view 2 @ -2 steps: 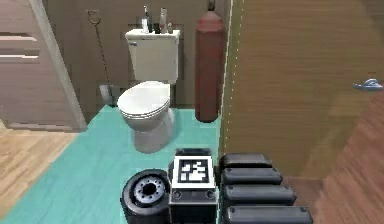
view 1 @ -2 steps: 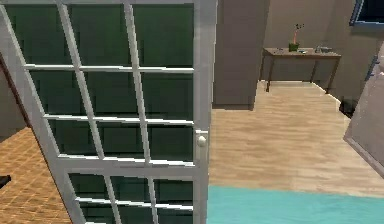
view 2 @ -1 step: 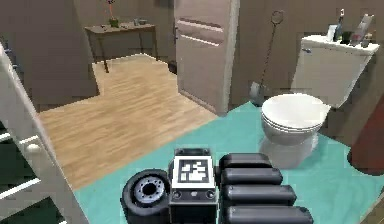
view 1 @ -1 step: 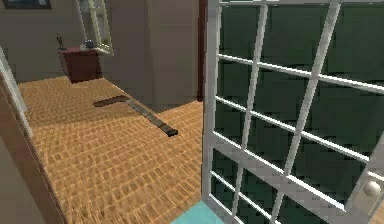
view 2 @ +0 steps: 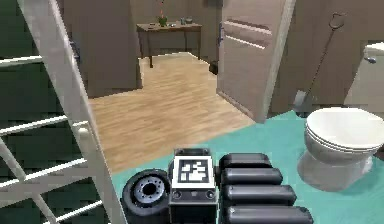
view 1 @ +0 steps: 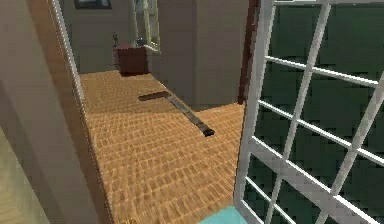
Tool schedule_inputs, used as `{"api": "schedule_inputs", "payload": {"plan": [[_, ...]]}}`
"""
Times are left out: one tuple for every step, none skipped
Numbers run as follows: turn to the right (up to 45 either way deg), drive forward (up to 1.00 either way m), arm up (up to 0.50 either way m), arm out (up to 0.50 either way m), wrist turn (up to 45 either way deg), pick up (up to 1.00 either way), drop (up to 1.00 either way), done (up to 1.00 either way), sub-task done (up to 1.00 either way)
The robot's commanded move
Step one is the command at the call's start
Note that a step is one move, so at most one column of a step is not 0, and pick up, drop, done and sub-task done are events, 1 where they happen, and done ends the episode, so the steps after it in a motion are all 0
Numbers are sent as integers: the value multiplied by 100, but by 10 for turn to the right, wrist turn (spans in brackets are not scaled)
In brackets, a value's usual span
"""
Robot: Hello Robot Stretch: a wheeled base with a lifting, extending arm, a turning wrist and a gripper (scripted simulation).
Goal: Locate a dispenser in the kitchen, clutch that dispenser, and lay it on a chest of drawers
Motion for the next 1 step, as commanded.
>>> {"api": "schedule_inputs", "payload": {"plan": [[0,90,0,0,0,0,0,0,0]]}}
